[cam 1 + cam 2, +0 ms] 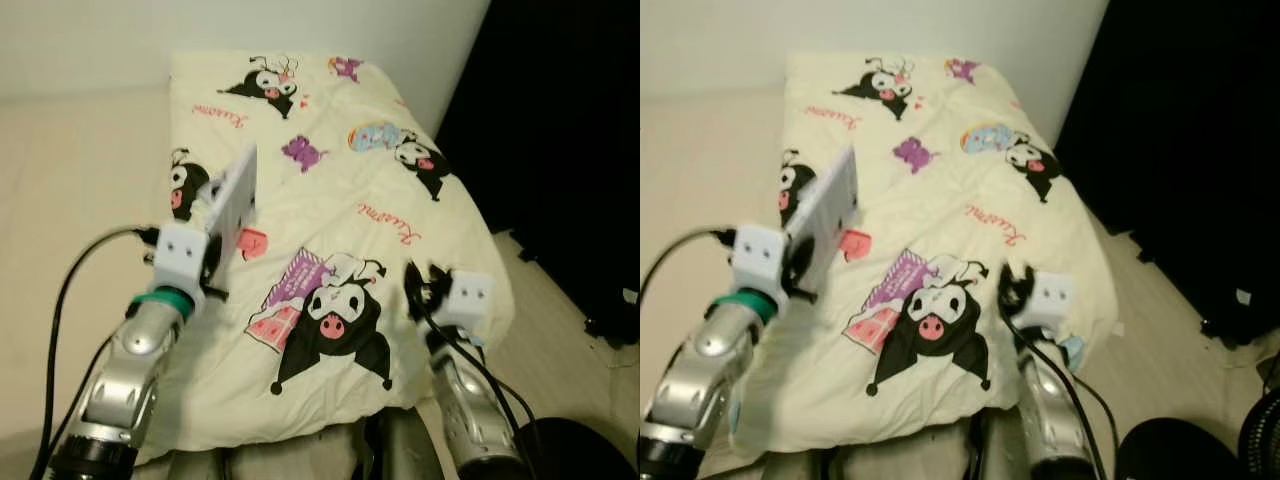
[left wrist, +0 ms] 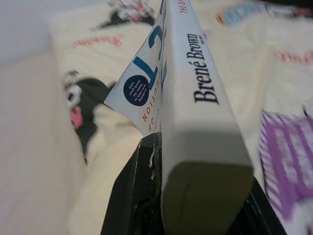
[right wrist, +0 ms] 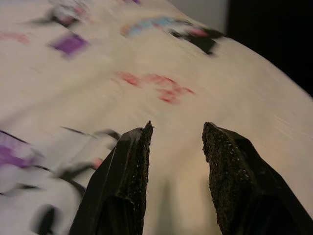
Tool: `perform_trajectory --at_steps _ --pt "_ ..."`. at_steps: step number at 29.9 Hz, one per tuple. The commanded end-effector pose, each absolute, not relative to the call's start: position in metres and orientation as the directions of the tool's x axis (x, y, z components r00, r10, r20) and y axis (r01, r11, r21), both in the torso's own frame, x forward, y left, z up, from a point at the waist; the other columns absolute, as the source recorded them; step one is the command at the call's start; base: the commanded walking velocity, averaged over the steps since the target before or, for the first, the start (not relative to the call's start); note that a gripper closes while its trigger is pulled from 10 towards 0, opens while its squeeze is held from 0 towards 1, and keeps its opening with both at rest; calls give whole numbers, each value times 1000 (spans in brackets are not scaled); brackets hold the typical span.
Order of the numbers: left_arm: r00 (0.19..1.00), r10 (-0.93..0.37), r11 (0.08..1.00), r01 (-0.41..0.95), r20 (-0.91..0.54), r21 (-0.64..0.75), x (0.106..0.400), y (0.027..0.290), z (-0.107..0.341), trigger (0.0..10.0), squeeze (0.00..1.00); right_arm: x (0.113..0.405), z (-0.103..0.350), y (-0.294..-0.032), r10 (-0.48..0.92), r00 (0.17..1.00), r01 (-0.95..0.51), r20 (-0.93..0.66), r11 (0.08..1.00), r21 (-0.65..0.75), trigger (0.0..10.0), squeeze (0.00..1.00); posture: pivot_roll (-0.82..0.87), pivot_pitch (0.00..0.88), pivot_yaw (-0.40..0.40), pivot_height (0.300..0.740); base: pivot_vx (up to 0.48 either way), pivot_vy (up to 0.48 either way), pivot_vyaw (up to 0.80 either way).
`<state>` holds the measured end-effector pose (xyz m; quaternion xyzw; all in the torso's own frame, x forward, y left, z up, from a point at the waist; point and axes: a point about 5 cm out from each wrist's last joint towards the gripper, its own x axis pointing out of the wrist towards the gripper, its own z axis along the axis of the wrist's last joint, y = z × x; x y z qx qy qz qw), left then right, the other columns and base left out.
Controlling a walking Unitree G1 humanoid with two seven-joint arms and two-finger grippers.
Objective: Clean up the room
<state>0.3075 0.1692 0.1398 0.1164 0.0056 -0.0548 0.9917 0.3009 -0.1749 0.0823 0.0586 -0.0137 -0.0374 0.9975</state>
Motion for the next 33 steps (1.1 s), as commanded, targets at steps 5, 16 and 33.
perform_trajectory --at_steps 5,16,33 --pt "982 -184 948 168 33 270 306 153 144 10000 0 302 84 -179 -122 992 117 41 988 100 10000 0 37 0 29 655 0 0 0" --pt "981 -192 940 173 34 292 310 152 137 10000 0 303 75 -178 -146 989 143 34 987 78 10000 0 35 0 32 695 0 0 0" --pt "985 -171 940 155 25 304 310 159 125 10000 0 303 64 -175 -154 988 153 13 986 65 10000 0 36 0 40 740 0 0 0"
